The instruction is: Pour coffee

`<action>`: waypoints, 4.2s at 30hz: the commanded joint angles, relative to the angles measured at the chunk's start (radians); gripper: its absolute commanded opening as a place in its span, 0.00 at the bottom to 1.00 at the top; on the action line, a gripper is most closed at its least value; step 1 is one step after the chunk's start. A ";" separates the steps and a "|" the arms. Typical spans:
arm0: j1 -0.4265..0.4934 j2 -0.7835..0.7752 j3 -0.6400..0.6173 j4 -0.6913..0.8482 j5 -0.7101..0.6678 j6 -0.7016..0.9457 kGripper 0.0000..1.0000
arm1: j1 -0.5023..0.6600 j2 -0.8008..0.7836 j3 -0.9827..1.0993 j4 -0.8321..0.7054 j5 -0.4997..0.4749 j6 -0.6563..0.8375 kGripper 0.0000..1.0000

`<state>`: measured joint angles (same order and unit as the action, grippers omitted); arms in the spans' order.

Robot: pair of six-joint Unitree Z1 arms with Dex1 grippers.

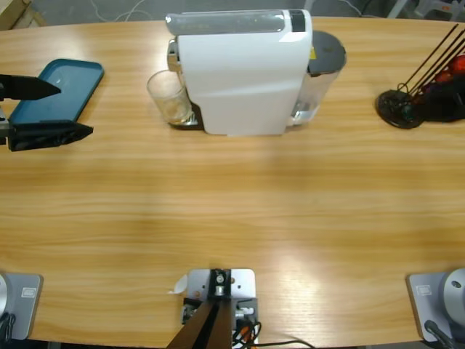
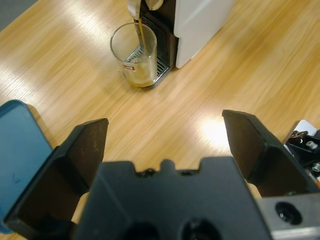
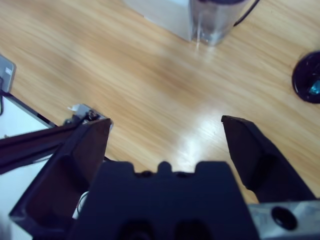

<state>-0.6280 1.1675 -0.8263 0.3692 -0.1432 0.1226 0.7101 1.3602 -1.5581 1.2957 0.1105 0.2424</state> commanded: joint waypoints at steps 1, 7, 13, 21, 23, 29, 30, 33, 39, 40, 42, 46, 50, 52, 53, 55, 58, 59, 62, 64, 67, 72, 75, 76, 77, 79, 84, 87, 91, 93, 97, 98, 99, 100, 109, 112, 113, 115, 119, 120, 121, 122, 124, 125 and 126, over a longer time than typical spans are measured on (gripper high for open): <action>-0.042 0.020 0.013 -0.007 0.002 0.011 0.99 | 0.042 -0.227 0.342 -0.362 0.017 -0.205 1.00; -0.041 0.003 0.007 -0.007 0.002 0.004 1.00 | 0.038 -0.253 0.562 -0.569 0.091 -0.278 1.00; -0.041 -0.024 -0.015 -0.006 -0.024 0.009 0.99 | 0.004 -0.244 0.563 -0.627 0.105 -0.314 1.00; -0.042 -0.025 -0.004 -0.004 -0.021 -0.012 1.00 | -0.060 -0.242 0.612 -0.723 0.171 -0.330 1.00; -0.042 -0.030 -0.010 -0.003 -0.023 -0.012 1.00 | -0.060 -0.230 0.610 -0.733 0.165 -0.361 1.00; -0.050 -0.057 -0.019 0.036 -0.053 -0.010 0.99 | -0.060 -0.230 0.645 -0.754 0.149 -0.387 1.00; -0.050 -0.061 -0.017 0.036 -0.053 -0.011 0.99 | -0.060 -0.235 0.656 -0.759 0.149 -0.388 1.00; -0.050 -0.060 -0.019 0.032 -0.053 -0.008 1.00 | -0.060 -0.234 0.667 -0.774 0.148 -0.391 1.00; -0.050 -0.062 -0.026 0.020 -0.092 -0.008 1.00 | -0.057 -0.213 0.643 -0.826 0.150 -0.376 1.00; -0.050 -0.062 -0.023 0.021 -0.093 -0.008 1.00 | -0.057 -0.212 0.642 -0.826 0.151 -0.376 1.00; -0.050 -0.058 -0.020 0.022 -0.093 -0.008 1.00 | -0.057 -0.214 0.647 -0.826 0.151 -0.373 1.00; -0.049 -0.049 -0.013 0.027 -0.080 -0.008 1.00 | -0.057 -0.217 0.652 -0.825 0.142 -0.368 1.00; -0.048 -0.049 -0.021 0.029 -0.070 -0.009 1.00 | -0.057 -0.225 0.655 -0.826 0.121 -0.380 1.00; -0.048 -0.048 -0.032 0.032 -0.070 -0.009 1.00 | -0.057 -0.228 0.655 -0.826 0.121 -0.382 1.00; -0.047 -0.047 -0.036 0.032 -0.070 -0.009 1.00 | -0.057 -0.228 0.655 -0.826 0.121 -0.382 1.00; -0.045 -0.045 -0.038 0.033 -0.072 -0.009 1.00 | -0.057 -0.230 0.655 -0.826 0.120 -0.382 1.00; -0.044 -0.046 -0.030 0.036 -0.072 -0.009 1.00 | -0.057 -0.236 0.656 -0.826 0.120 -0.382 1.00; -0.044 -0.048 -0.027 0.036 -0.072 -0.011 1.00 | -0.057 -0.242 0.658 -0.826 0.120 -0.382 1.00; -0.044 -0.051 -0.027 0.036 -0.072 -0.012 1.00 | -0.057 -0.251 0.661 -0.826 0.120 -0.382 1.00; -0.044 -0.049 -0.027 0.036 -0.071 -0.012 1.00 | -0.057 -0.256 0.661 -0.826 0.118 -0.382 1.00; -0.044 -0.043 -0.026 0.036 -0.066 -0.012 1.00 | -0.057 -0.260 0.666 -0.826 0.115 -0.382 1.00; -0.043 -0.041 -0.016 0.034 -0.059 -0.012 1.00 | -0.057 -0.262 0.678 -0.826 0.115 -0.382 1.00; -0.043 -0.047 -0.010 0.034 -0.059 -0.015 1.00 | -0.057 -0.265 0.679 -0.826 0.114 -0.382 1.00; -0.043 -0.048 -0.010 0.034 -0.059 -0.017 1.00 | -0.057 -0.265 0.679 -0.826 0.113 -0.382 1.00; -0.042 -0.048 -0.010 0.033 -0.059 -0.017 1.00 | -0.057 -0.265 0.679 -0.827 0.113 -0.382 1.00; -0.043 -0.048 -0.011 0.033 -0.059 -0.017 1.00 | -0.057 -0.265 0.679 -0.831 0.113 -0.382 1.00; -0.043 -0.049 -0.011 0.033 -0.059 -0.016 1.00 | -0.057 -0.265 0.682 -0.831 0.113 -0.382 1.00; -0.043 -0.053 -0.009 0.033 -0.059 -0.017 1.00 | -0.056 -0.266 0.684 -0.831 0.113 -0.382 1.00; -0.042 -0.059 -0.004 0.033 -0.059 -0.017 1.00 | -0.055 -0.267 0.684 -0.831 0.110 -0.382 1.00; -0.043 -0.059 -0.004 0.033 -0.061 -0.021 1.00 | -0.055 -0.271 0.686 -0.831 0.106 -0.382 1.00; -0.043 -0.055 -0.008 0.033 -0.061 -0.021 1.00 | -0.055 -0.279 0.694 -0.831 0.106 -0.382 1.00; -0.043 -0.056 -0.007 0.033 -0.063 -0.021 1.00 | -0.055 -0.279 0.694 -0.831 0.106 -0.382 1.00; -0.044 -0.058 -0.007 0.033 -0.068 -0.021 1.00 | -0.055 -0.279 0.693 -0.831 0.106 -0.382 1.00; -0.044 -0.060 -0.005 0.033 -0.070 -0.021 1.00 | -0.055 -0.279 0.693 -0.831 0.106 -0.382 1.00; -0.044 -0.071 -0.008 0.033 -0.070 -0.021 1.00 | -0.055 -0.279 0.694 -0.831 0.104 -0.382 1.00; -0.044 -0.069 -0.010 0.033 -0.068 -0.020 1.00 | -0.055 -0.279 0.696 -0.831 0.104 -0.382 1.00; -0.044 -0.069 -0.010 0.033 -0.068 -0.020 1.00 | -0.055 -0.279 0.696 -0.831 0.104 -0.382 1.00; -0.044 -0.069 -0.008 0.033 -0.068 -0.020 1.00 | -0.055 -0.282 0.696 -0.829 0.104 -0.382 1.00; -0.044 -0.071 -0.005 0.034 -0.065 -0.020 1.00 | -0.055 -0.280 0.696 -0.829 0.104 -0.382 1.00; -0.044 -0.072 -0.003 0.034 -0.063 -0.020 1.00 | -0.055 -0.279 0.696 -0.829 0.104 -0.382 1.00; -0.044 -0.071 -0.001 0.034 -0.058 -0.020 1.00 | -0.055 -0.283 0.696 -0.829 0.104 -0.382 1.00; -0.044 -0.069 0.000 0.034 -0.056 -0.020 1.00 | -0.055 -0.287 0.696 -0.829 0.104 -0.382 1.00; -0.044 -0.066 -0.002 0.033 -0.056 -0.018 1.00 | -0.055 -0.292 0.699 -0.828 0.101 -0.382 1.00; -0.044 -0.063 -0.005 0.033 -0.056 -0.018 1.00 | -0.055 -0.293 0.701 -0.828 0.100 -0.382 1.00; -0.042 -0.060 -0.008 0.033 -0.053 -0.018 1.00 | -0.055 -0.293 0.702 -0.828 0.100 -0.382 1.00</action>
<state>-0.6656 1.1163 -0.8615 0.3873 -0.2134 0.1134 0.6655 1.0981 -0.9001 0.4747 0.2301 -0.1344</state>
